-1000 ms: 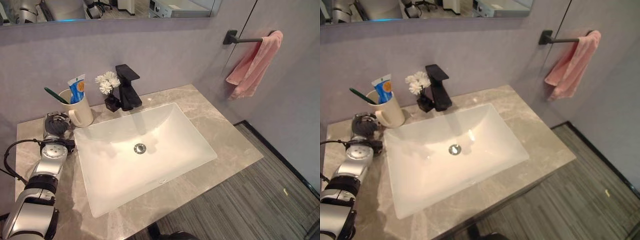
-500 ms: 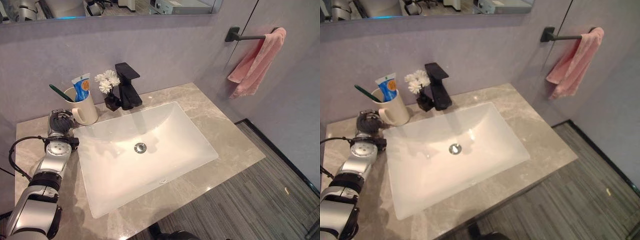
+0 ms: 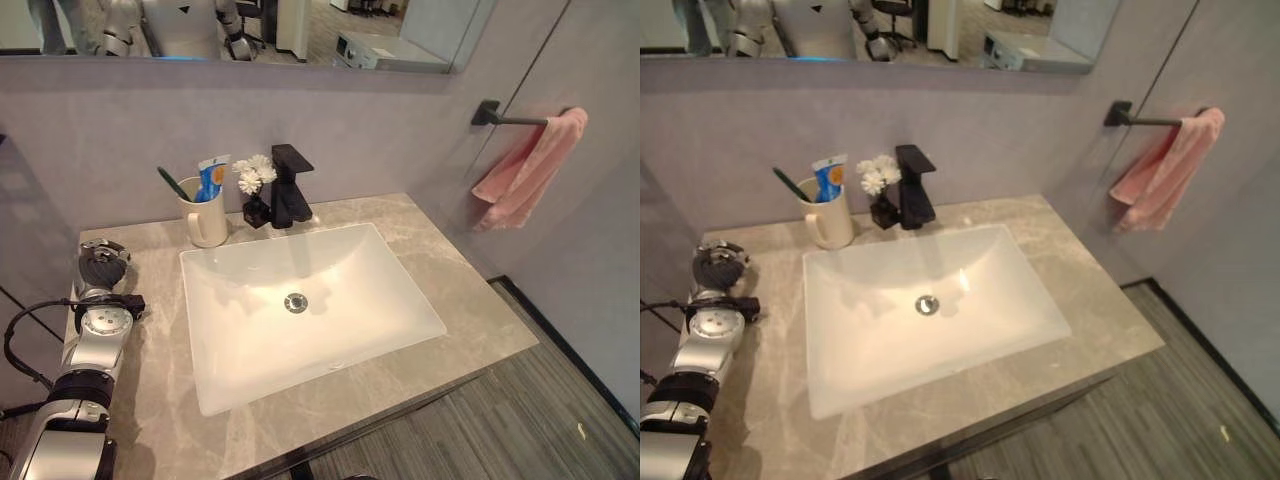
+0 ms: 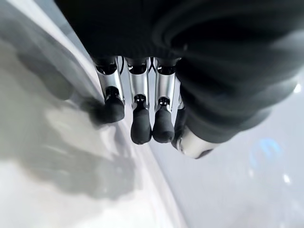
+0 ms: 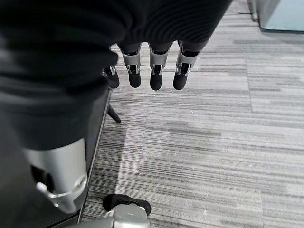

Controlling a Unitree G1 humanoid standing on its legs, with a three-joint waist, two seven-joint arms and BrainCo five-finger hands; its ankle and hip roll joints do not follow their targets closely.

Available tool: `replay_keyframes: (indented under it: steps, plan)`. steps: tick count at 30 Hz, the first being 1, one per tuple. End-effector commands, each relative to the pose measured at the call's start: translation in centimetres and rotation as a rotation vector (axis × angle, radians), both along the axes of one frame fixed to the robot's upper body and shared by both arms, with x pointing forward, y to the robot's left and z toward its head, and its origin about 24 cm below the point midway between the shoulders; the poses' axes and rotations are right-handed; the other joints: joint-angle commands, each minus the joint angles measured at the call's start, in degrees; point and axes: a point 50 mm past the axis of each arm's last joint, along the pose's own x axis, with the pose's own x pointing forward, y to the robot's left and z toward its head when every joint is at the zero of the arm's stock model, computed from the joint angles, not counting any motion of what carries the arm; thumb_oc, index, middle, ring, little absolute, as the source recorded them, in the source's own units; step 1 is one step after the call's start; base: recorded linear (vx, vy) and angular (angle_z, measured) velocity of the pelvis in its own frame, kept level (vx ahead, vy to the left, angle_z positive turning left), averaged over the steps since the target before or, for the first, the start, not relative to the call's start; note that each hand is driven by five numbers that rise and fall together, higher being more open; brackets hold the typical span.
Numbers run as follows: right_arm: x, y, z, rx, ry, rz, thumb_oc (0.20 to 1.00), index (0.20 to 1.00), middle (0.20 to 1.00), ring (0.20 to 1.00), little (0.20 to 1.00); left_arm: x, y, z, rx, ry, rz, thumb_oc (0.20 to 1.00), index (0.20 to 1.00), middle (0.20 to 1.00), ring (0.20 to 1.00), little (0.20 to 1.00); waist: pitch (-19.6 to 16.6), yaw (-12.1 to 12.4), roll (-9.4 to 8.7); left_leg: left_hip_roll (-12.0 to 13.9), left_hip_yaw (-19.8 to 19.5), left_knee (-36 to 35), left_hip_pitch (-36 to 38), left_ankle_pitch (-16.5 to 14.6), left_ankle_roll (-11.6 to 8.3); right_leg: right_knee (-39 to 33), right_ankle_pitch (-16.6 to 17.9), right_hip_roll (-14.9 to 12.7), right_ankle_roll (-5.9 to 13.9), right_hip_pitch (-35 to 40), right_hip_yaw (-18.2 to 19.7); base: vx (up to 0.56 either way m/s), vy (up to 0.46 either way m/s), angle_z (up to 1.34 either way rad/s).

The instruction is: Put brush and paste in cup on sink, flatten towel.

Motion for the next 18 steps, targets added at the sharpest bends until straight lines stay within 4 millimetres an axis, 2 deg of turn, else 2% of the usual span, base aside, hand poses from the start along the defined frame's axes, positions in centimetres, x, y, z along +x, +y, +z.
replay_keyframes:
  steps: [1, 2, 3, 4, 8, 10, 11, 13, 14, 15, 16, 17, 18]
  plan:
    - [0.2, -2.1, 0.5, -0.066, -0.008, -0.035, 1.000, 1.000, 1.000, 1.000, 1.000, 0.8, -2.8, 3.3, 0.015, -0.236, -0.099, 0.200, 0.200, 0.200, 0.200, 0.200, 2.0, 0.5, 2.42, 2.6, -1.4, 0.5, 2.3, 0.6, -0.57, 5.8, -7.7, -2.3, 5.93, 1.4, -1.0, -0.05, 0.029, 0.15]
    - [0.1, -2.2, 0.4, -0.066, -0.002, -0.045, 1.000, 1.000, 1.000, 1.000, 1.000, 0.1, -3.0, 3.1, 0.010, -0.246, -0.120, 0.200, 0.200, 0.200, 0.200, 0.200, 1.9, 0.8, 2.33, 2.4, -1.8, 0.5, 2.3, 0.5, -0.40, 5.9, -7.7, -2.6, 5.98, 1.5, -1.2, -0.05, 0.045, 0.21]
    - [0.1, -2.3, 0.4, -0.070, -0.003, -0.060, 1.000, 1.000, 1.000, 1.000, 1.000, -0.7, -4.6, 3.5, 0.008, -0.296, -0.218, 0.200, 0.200, 0.200, 0.200, 0.200, 1.9, 1.3, 2.37, 2.1, -2.2, 0.5, 2.5, 0.4, 0.03, 6.4, -7.8, -3.0, 6.08, 1.7, -1.4, -0.08, 0.099, 0.25]
    - [0.0, -2.4, 0.5, -0.070, -0.001, -0.069, 1.000, 1.000, 1.000, 1.000, 1.000, -1.8, -5.0, 2.6, 0.030, -0.264, -0.254, 0.200, 0.200, 0.200, 0.200, 0.200, 1.9, 1.9, 2.66, 1.4, -2.7, 0.5, 2.8, 0.2, 0.80, 7.0, -7.9, -3.4, 6.27, 1.9, -1.3, -0.07, 0.093, 0.19]
    - [0.4, -3.0, 0.7, -0.079, -0.027, -0.126, 1.000, 1.000, 1.000, 1.000, 1.000, -3.1, -6.1, 2.4, 0.096, -0.221, -0.345, 0.200, 0.200, 0.200, 0.200, 0.200, 2.3, 3.2, 3.57, -0.6, -4.1, 3.9, 1.5, -1.3, 2.44, 9.0, -7.7, -4.6, 6.73, 1.7, -1.4, -0.12, 0.134, 0.11]
    - [0.8, -3.2, 0.9, -0.074, -0.071, -0.203, 1.000, 1.000, 1.000, 1.000, 1.000, -4.0, -6.7, 2.5, 0.071, -0.228, -0.411, 0.200, 0.200, 0.200, 0.200, 0.200, 2.5, 3.8, 4.61, -2.7, -5.0, 6.3, 0.4, -2.1, 3.55, 10.2, -7.0, -6.1, 7.46, 1.2, -1.5, -0.15, 0.170, 0.10]
    - [0.8, -3.2, 0.9, -0.074, -0.070, -0.202, 1.000, 1.000, 1.000, 1.000, 1.000, -4.0, -6.7, 2.5, 0.071, -0.227, -0.411, 0.200, 0.200, 0.200, 0.200, 0.200, 2.5, 3.8, 4.59, -2.8, -5.1, 6.5, 0.3, -2.1, 3.59, 10.3, -7.0, -6.2, 7.49, 1.1, -1.6, -0.16, 0.174, 0.13]
    - [1.1, -3.1, 0.9, -0.058, -0.099, -0.250, 1.000, 1.000, 1.000, 1.000, 1.000, -4.3, -7.1, 2.9, 0.038, -0.264, -0.447, 0.200, 0.200, 0.200, 0.200, 0.200, 2.7, 3.8, 5.07, -4.3, -5.4, 8.1, -0.4, -3.0, 4.38, 11.2, -6.2, -7.3, 8.30, 0.4, -1.2, -0.18, 0.186, 0.08]
    - [1.2, -3.2, 1.0, -0.049, -0.118, -0.288, 1.000, 1.000, 1.000, 1.000, 1.000, -4.1, -8.0, 4.0, 0.040, -0.301, -0.511, 0.200, 0.200, 0.200, 0.200, 0.200, 3.1, 3.3, 5.36, -5.9, -5.7, 10.9, -1.9, -3.8, 4.79, 11.6, -5.3, -8.7, 9.12, -0.4, -0.4, -0.19, 0.190, 0.17]
    - [1.2, -3.2, 1.0, -0.049, -0.118, -0.289, 1.000, 1.000, 1.000, 1.000, 1.000, -4.1, -8.0, 4.0, 0.039, -0.301, -0.512, 0.200, 0.200, 0.200, 0.200, 0.200, 3.1, 3.2, 5.33, -6.0, -5.8, 11.1, -2.1, -3.9, 4.82, 11.6, -5.3, -8.8, 9.16, -0.5, -0.4, -0.23, 0.241, 0.16]
    - [1.5, -3.5, 1.2, -0.064, -0.126, -0.295, 1.000, 1.000, 1.000, 1.000, 1.000, -3.9, -8.5, 4.8, 0.056, -0.323, -0.556, 0.200, 0.200, 0.200, 0.200, 0.200, 3.3, 2.8, 5.47, -7.3, -5.5, 12.6, -2.6, -4.6, 5.38, 11.3, -3.7, -10.1, 9.52, -1.1, 0.2, -0.10, 0.110, 0.17]
    - [1.5, -3.5, 1.2, -0.064, -0.127, -0.295, 1.000, 1.000, 1.000, 1.000, 1.000, -3.9, -8.5, 4.8, 0.057, -0.323, -0.556, 0.200, 0.200, 0.200, 0.200, 0.200, 3.3, 2.9, 5.46, -7.3, -5.5, 12.8, -2.8, -4.7, 5.41, 11.3, -3.7, -10.1, 9.55, -1.2, 0.3, -0.17, 0.173, 0.16]
    - [2.1, -3.8, 1.4, -0.073, -0.145, -0.285, 1.000, 1.000, 1.000, 1.000, 1.000, -3.6, -8.8, 5.7, 0.080, -0.346, -0.577, 0.200, 0.200, 0.200, 0.200, 0.200, 3.6, 2.5, 5.43, -8.1, -5.0, 13.2, -3.1, -5.0, 5.64, 10.9, -1.8, -10.8, 10.01, -1.8, 1.0, -0.19, 0.152, 0.11]
